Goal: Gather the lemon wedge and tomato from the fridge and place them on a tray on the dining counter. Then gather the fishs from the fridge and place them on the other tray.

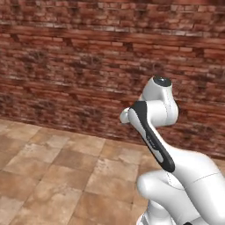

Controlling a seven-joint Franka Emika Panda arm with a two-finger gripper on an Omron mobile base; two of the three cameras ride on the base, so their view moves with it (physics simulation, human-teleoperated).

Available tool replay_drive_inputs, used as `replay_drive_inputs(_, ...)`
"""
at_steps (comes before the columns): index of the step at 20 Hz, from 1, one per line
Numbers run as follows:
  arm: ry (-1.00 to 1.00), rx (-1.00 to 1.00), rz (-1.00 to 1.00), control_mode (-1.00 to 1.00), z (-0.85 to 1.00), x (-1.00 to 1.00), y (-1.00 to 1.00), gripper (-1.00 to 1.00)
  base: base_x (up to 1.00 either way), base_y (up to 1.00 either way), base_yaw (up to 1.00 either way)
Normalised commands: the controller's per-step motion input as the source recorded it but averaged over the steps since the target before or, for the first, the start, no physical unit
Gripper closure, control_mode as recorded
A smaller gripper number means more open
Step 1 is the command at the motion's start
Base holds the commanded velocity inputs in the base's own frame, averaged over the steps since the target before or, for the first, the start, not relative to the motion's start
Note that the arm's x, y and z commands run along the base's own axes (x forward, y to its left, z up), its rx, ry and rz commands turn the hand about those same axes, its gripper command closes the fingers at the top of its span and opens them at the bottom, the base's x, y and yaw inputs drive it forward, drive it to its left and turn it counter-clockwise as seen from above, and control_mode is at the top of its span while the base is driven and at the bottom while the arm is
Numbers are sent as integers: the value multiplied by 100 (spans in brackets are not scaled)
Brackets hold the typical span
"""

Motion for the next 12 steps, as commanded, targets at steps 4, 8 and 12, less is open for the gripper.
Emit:
replay_drive_inputs(4, 0, 0, 0, 100, 0, 0, 0, 100, 40, 0, 64)
replay_drive_inputs(8, 0, 0, 0, 100, 0, 0, 0, 100, 45, 0, 63)
replay_drive_inputs(12, 0, 0, 0, 100, 0, 0, 0, 100, 50, 0, 61)
